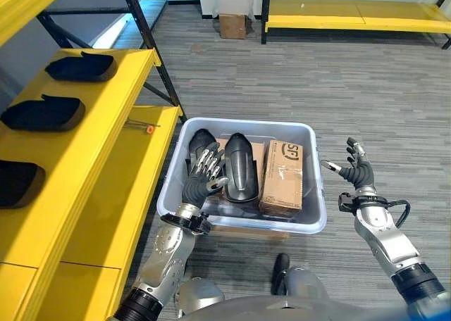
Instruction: Move parts from the plastic box to the shelf.
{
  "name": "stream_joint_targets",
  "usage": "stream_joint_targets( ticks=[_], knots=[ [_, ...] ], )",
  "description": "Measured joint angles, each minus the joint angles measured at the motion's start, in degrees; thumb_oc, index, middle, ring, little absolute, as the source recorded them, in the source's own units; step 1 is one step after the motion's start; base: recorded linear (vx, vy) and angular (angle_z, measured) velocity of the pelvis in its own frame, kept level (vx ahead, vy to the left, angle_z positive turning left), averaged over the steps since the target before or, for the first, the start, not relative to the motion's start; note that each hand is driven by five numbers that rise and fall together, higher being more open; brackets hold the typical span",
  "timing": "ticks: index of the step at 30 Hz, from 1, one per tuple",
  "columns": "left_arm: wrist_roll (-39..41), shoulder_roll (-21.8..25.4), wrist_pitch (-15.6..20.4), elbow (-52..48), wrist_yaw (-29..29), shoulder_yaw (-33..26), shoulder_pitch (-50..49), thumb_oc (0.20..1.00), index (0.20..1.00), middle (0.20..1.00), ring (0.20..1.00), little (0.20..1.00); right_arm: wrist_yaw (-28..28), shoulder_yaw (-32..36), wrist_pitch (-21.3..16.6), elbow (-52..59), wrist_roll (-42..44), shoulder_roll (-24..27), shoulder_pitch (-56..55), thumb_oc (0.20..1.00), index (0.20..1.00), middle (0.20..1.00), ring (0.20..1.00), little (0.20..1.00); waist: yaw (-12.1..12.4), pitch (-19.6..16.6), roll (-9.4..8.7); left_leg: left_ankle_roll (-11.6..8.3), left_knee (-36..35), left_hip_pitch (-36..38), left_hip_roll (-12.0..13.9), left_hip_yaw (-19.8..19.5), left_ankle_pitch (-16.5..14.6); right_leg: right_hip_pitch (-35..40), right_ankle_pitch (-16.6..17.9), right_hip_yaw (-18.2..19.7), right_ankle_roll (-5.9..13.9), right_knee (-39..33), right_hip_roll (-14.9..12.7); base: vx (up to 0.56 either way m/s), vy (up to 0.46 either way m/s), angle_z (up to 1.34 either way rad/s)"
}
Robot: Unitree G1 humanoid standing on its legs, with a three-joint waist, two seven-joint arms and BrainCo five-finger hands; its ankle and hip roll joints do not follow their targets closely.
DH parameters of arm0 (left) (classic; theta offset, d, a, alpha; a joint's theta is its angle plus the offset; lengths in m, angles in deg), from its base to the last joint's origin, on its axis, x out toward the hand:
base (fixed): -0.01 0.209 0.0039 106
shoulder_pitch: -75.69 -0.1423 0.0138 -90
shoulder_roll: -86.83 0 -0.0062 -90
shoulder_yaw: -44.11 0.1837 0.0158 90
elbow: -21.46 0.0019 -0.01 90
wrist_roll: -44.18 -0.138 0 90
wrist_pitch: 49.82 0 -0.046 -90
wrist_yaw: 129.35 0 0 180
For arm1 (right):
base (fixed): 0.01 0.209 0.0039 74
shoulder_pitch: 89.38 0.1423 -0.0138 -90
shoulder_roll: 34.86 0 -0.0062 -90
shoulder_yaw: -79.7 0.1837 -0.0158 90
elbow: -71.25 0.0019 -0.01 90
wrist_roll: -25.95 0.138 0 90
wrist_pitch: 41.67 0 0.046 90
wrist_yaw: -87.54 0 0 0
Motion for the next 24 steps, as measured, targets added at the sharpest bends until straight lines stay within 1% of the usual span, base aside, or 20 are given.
stream_joint_targets(
  ticks=[1,2,4,6,7,8,9,12,14,17,18,20,24],
  knots=[
    [0.0,0.2,0.0,0.0,-0.7,0.0,0.4,1.0,1.0,1.0,1.0,1.0,0.1,-0.6,0.0,0.0,0.0,-0.2,0.0,1.0,1.0,1.0,1.0,1.0,0.7,0.3,-0.42,-0.34,0.0,-0.2,-0.4,0.0,-0.7,-0.5,0.2,0.2,0.37,0.1,-0.4,0.01,0.065,0.08],
    [-0.1,0.4,0.0,0.0,-1.1,0.0,0.6,1.0,1.0,1.0,1.0,1.0,0.1,-0.6,-0.1,0.0,0.0,-0.5,0.3,1.0,1.0,1.0,1.0,1.0,1.0,0.8,-0.97,-0.11,-0.2,-0.4,-1.0,0.0,-1.2,-0.8,0.5,0.2,0.7,0.3,-1.1,-0.02,0.05,0.05],
    [-0.2,0.5,0.0,0.0,-2.1,0.0,0.4,1.0,1.0,1.0,1.0,1.0,0.2,-0.5,-0.6,0.0,-0.1,-0.6,1.3,1.0,1.0,1.0,1.0,1.0,1.1,1.1,-0.88,0.0,-1.2,-0.4,-1.8,0.2,-3.0,-1.4,0.9,0.0,1.36,0.5,-1.6,-0.07,0.06,0.09],
    [-0.9,1.3,0.1,-0.1,-2.5,0.1,1.1,1.0,1.0,1.0,1.0,1.0,1.0,-0.5,-2.1,0.1,-0.2,-0.5,3.6,1.0,1.0,1.0,1.0,1.0,1.5,1.6,-0.66,0.4,-1.7,-1.9,-2.8,0.2,-5.0,-3.6,1.5,0.1,2.03,1.3,-2.8,-0.13,0.084,0.08],
    [-1.1,2.0,0.2,-0.4,-3.6,0.1,2.3,1.0,1.0,1.0,1.0,1.0,1.5,-0.5,-2.5,0.1,-0.5,-0.6,6.1,1.0,1.0,1.0,1.0,1.0,1.8,3.3,-0.62,0.73,-1.7,-3.3,-3.8,0.2,-5.9,-5.2,2.4,0.2,2.3,1.8,-3.9,-0.15,0.064,0.14],
    [-1.1,2.7,0.2,-0.7,-4.3,0.2,3.2,1.0,1.0,1.0,1.0,1.0,1.9,-0.5,-2.7,0.1,-1.1,-0.5,7.8,1.0,1.0,1.0,1.0,1.0,1.7,4.2,-0.55,0.67,-1.7,-4.4,-4.3,0.1,-6.5,-6.3,2.9,0.2,2.51,1.9,-4.5,-0.14,0.04,0.12],
    [-1.1,3.0,0.2,-0.8,-4.7,0.2,4.2,1.0,1.0,1.0,1.0,1.0,2.3,-0.5,-2.7,0.1,-1.5,-0.5,9.4,1.0,1.0,1.0,1.0,1.0,2.1,5.5,-0.41,0.34,-1.8,-5.1,-5.1,-0.1,-6.6,-7.0,3.6,0.3,2.53,2.0,-5.2,-0.16,0.043,0.16],
    [-1.1,3.3,0.6,-1.1,-6.5,0.3,5.7,1.0,1.0,1.0,1.0,1.0,3.0,-1.5,-2.6,0.1,-2.3,-0.5,14.0,1.0,1.0,1.0,1.0,1.0,2.9,8.1,-0.53,0.86,-1.0,-8.1,-6.4,-0.8,-6.8,-8.9,4.9,0.2,3.11,1.4,-6.9,-0.15,0.037,0.14],
    [-1.1,3.3,1.1,-1.4,-7.2,0.3,7.3,1.0,1.0,1.0,1.0,1.0,3.6,-2.2,-2.6,0.0,-2.4,-0.6,17.8,1.0,1.0,1.0,1.0,1.0,3.9,11.1,-0.57,1.29,0.1,-10.7,-6.6,-1.8,-6.4,-10.2,6.3,0.0,2.73,0.5,-7.2,-0.16,0.007,0.11],
    [-1.1,3.3,1.2,-1.5,-8.3,0.8,8.8,1.0,1.0,1.0,1.0,1.0,3.4,-2.4,-2.4,-1.1,-2.4,-2.4,20.2,1.0,1.0,1.0,1.0,1.0,4.6,13.2,-0.53,1.33,1.0,-12.3,-6.4,-2.5,-6.2,-11.2,7.0,-0.3,2.02,0.5,-7.2,-0.15,-0.015,0.07],
    [-1.1,3.3,1.4,-1.5,-8.3,0.9,10.2,1.0,1.0,1.0,1.0,1.0,3.3,-2.5,-2.3,-1.2,-2.4,-2.6,21.2,1.0,1.0,1.0,1.0,1.0,4.7,14.4,-0.54,1.34,1.7,-13.5,-6.2,-3.0,-6.2,-11.7,7.1,-0.8,1.91,0.7,-7.3,-0.15,0.011,0.14],
    [-1.2,3.3,1.5,-1.5,-8.6,1.4,12.6,1.0,1.0,1.0,1.0,1.0,2.9,-2.7,-1.6,-3.7,-3.2,-2.6,22.8,1.0,1.0,1.0,1.0,1.0,5.0,15.1,-0.48,1.29,2.8,-15.9,-5.8,-4.2,-5.9,-13.1,7.4,-1.5,1.57,1.0,-7.2,-0.14,0.02,0.19],
    [-1.3,3.4,1.6,-1.5,-9.7,1.8,14.4,1.0,1.0,1.0,1.0,1.0,1.7,-3.5,-0.8,-7.1,-4.6,-2.7,26.1,1.0,1.0,1.0,1.0,1.0,5.2,15.7,-0.48,1.39,3.4,-17.0,-5.8,-4.2,-6.1,-14.3,7.3,-1.5,1.48,1.8,-7.5,-0.12,0.009,0.01]
  ],
)
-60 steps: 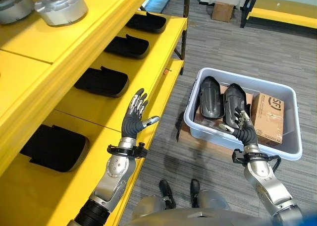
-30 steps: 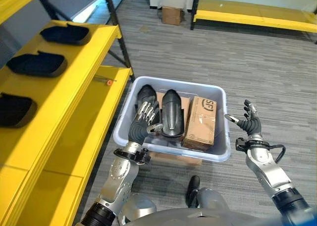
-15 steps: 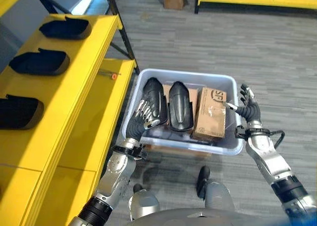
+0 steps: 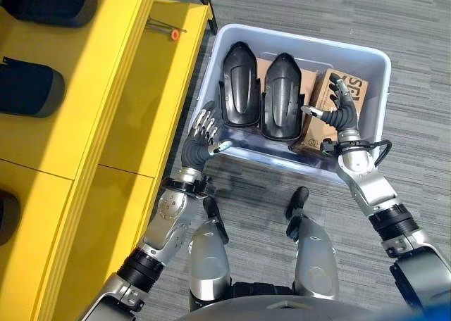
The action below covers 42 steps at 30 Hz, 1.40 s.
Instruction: Move parts from the plastic box to the shelf.
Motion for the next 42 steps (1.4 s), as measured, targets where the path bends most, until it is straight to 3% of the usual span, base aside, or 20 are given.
stream_joint_targets(
  ticks=[7,14,20,26,34,42],
  knots=[
    [0.0,0.0,0.0,0.9,-1.2,1.5,3.2,1.0,1.0,1.0,1.0,1.0,-1.1,0.1,2.2,-5.9,-2.4,0.2,7.0,1.0,1.0,1.0,1.0,1.0,0.8,0.7,0.31,0.33,3.2,-5.2,0.2,-1.3,-0.5,-4.2,-0.2,-0.2,-0.3,2.2,-1.0,-0.08,0.012,0.06],
    [-1.4,1.1,-0.1,1.0,-1.9,1.6,5.2,1.0,1.0,1.0,1.0,1.0,-2.5,0.1,4.6,-20.5,-6.9,1.4,17.5,1.0,1.0,1.0,1.0,1.0,3.3,1.0,0.72,0.88,5.9,-11.1,0.2,-2.9,-0.7,-8.8,-0.1,-0.9,-0.82,4.1,-2.1,-0.08,-0.007,0.08],
    [-1.4,1.4,-0.3,1.1,-2.2,1.6,5.0,1.0,1.0,1.0,1.0,1.0,-4.0,-0.2,4.8,-22.7,-9.1,1.5,21.5,1.0,1.0,1.0,1.0,1.0,5.0,1.1,0.84,1.17,7.1,-13.7,0.1,-4.1,-0.6,-10.6,-0.5,-1.6,-1.37,5.6,-2.9,-0.05,0.023,0.08],
    [-0.6,1.6,-0.1,1.2,-1.0,1.7,6.1,1.0,1.0,1.0,1.0,1.0,-8.1,-5.0,8.1,-33.2,-14.1,1.5,24.9,1.0,1.0,1.0,1.0,1.0,6.3,1.1,0.86,1.67,8.0,-17.6,-0.2,-4.6,-0.5,-14.1,-0.9,-1.8,-1.27,6.8,-3.8,-0.04,0.012,0.07],
    [-0.7,1.4,0.0,3.4,-1.1,1.9,8.8,1.0,1.0,1.0,1.0,1.0,-16.8,-4.4,10.9,-40.3,-10.3,0.8,24.9,1.0,1.0,1.0,1.0,1.0,5.9,1.1,0.88,1.65,8.1,-19.8,-0.1,-5.3,-0.5,-15.9,-0.9,-2.4,-1.36,7.0,-3.7,0.0,-0.002,0.01],
    [-0.8,0.7,0.1,4.9,-2.1,3.1,10.4,1.0,1.0,1.0,1.0,1.0,-18.0,-5.1,9.1,-39.5,-9.2,-0.1,24.3,1.0,1.0,1.0,1.0,1.0,4.7,1.1,0.89,1.55,8.1,-21.2,-0.2,-5.6,-0.4,-17.3,-0.8,-2.3,-1.46,7.0,-3.5,0.0,-0.012,0.0]
  ],
)
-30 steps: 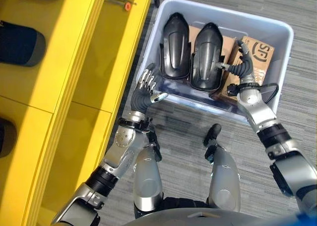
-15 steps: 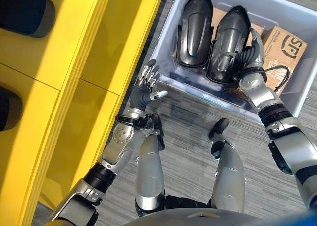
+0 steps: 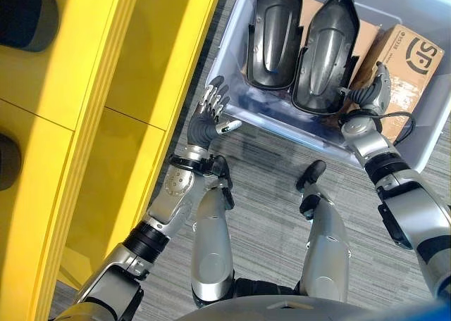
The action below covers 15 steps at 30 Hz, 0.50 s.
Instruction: Move parts from the plastic box to the shelf.
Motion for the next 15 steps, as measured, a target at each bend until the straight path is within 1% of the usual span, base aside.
stream_joint_targets(
  ticks=[2,4,7,11,14,15],
  knots=[
    [-0.3,0.1,0.0,0.2,0.3,0.3,0.0,1.0,1.0,1.0,1.0,1.0,1.2,0.1,-1.5,-0.1,0.1,0.4,-0.1,1.0,1.0,1.0,1.0,1.0,-0.3,0.0,0.0,-0.03,0.0,-0.1,0.1,0.1,0.0,-0.2,0.0,0.1,-0.01,0.0,0.1,0.0,-0.009,-0.02],
    [-0.6,0.0,0.2,0.2,-0.5,0.4,0.0,1.0,1.0,1.0,1.0,1.0,2.8,-1.0,-1.6,1.5,-1.6,0.2,-1.1,1.0,1.0,1.0,1.0,1.0,-0.6,0.0,0.01,-0.02,0.0,-0.1,0.0,0.1,0.0,-0.2,0.0,0.2,-0.01,0.0,0.1,0.0,0.0,0.0],
    [-1.1,0.0,0.9,0.4,-1.7,0.3,0.4,1.0,1.0,1.0,1.0,1.0,2.5,-3.7,-1.4,1.8,-5.2,0.2,-1.3,1.0,1.0,1.0,1.0,1.0,-1.5,0.0,0.02,-0.03,0.0,-0.1,0.0,0.2,0.0,-0.3,0.0,0.3,-0.06,0.0,0.1,-0.01,-0.003,-0.01],
    [-1.2,0.0,1.9,1.2,-2.5,0.3,0.9,1.0,1.0,1.0,1.0,1.0,-0.4,-5.9,0.2,1.2,-14.5,-0.6,-1.2,1.0,1.0,1.0,1.0,1.0,-1.4,-0.1,0.1,-0.04,-0.1,-0.2,0.0,1.0,0.1,-1.1,0.3,0.9,-0.31,0.0,0.1,-0.02,-0.006,-0.07],
    [-1.2,0.0,2.4,2.8,-2.6,0.3,0.9,1.0,1.0,1.0,1.0,1.0,-3.5,-7.1,-0.2,1.3,-19.3,-1.2,-1.2,1.0,1.0,1.0,1.0,1.0,-1.1,-0.1,0.13,-0.04,-0.1,-0.2,0.0,1.0,0.1,-1.1,0.3,0.9,-0.32,0.0,0.1,0.0,0.0,0.0],
    [-1.2,0.0,2.8,2.8,-2.6,0.3,0.7,1.0,1.0,1.0,1.0,1.0,-5.5,-7.2,-0.7,1.5,-22.1,-1.2,-1.2,1.0,1.0,1.0,1.0,1.0,-0.8,-0.1,0.13,-0.04,-0.1,-0.3,0.0,0.9,0.1,-1.2,0.3,0.9,-0.32,0.0,0.0,-0.07,0.015,0.02]
  ],
)
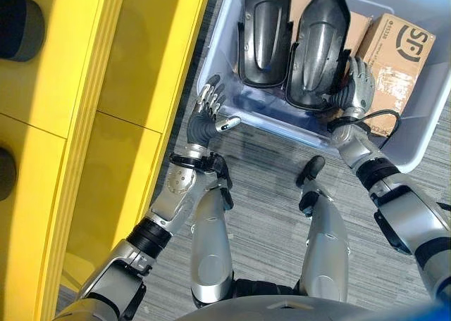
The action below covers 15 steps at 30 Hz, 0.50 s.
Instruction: Move parts from the plastic box to the shelf.
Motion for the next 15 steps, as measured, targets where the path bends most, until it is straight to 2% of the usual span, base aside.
stream_joint_targets(
  ticks=[3,7,9,11,15],
  knots=[
    [0.0,-0.3,1.1,0.0,0.0,0.0,0.3,1.0,1.0,1.0,1.0,1.0,-4.1,0.0,-0.9,3.5,-3.3,0.2,0.0,1.0,1.0,1.0,1.0,1.0,0.6,0.0,0.06,0.09,0.1,-0.2,0.0,-0.1,0.0,-0.1,0.1,-0.1,-0.03,0.0,0.0,-0.02,0.005,0.0],
    [-0.4,-1.5,2.0,0.7,-0.5,0.2,1.1,1.0,1.0,1.0,1.0,1.0,-10.0,0.1,-4.1,7.2,-4.7,0.2,0.0,1.0,1.0,1.0,1.0,1.0,0.6,0.0,0.13,0.19,0.2,-1.8,-0.1,-0.8,0.2,-1.0,0.2,-0.3,-0.09,-0.2,0.0,0.03,0.022,0.07],
    [-2.7,-1.4,2.6,0.7,-1.6,0.2,1.0,1.0,1.0,1.0,1.0,1.0,-10.8,0.9,-5.4,8.5,-4.7,0.4,-0.1,1.0,1.0,1.0,1.0,1.0,0.5,0.0,0.14,0.17,0.3,-1.5,-0.1,-0.8,0.2,-0.7,0.2,-0.2,-0.07,-0.2,0.0,-0.05,0.04,0.0],
    [-6.9,-1.4,2.7,0.7,-5.1,0.4,1.7,1.0,1.0,1.0,1.0,1.0,-11.1,4.2,-6.9,13.6,-5.3,0.8,-0.3,1.0,1.0,1.0,1.0,1.0,0.4,0.0,0.13,0.29,0.4,-1.8,-0.1,-0.8,0.3,-0.8,0.3,-0.3,-0.17,-0.1,0.0,-0.02,0.041,0.0],
    [-8.6,-1.1,2.9,0.6,-7.1,0.0,2.1,1.0,1.0,1.0,1.0,1.0,-9.2,4.4,-7.0,15.8,-4.2,0.9,-0.3,1.0,1.0,1.0,1.0,1.0,0.4,0.0,0.12,0.31,0.5,-1.6,0.0,-0.9,0.3,-0.7,0.4,-0.2,-0.18,0.0,-0.1,0.02,0.002,0.0]
  ],
)
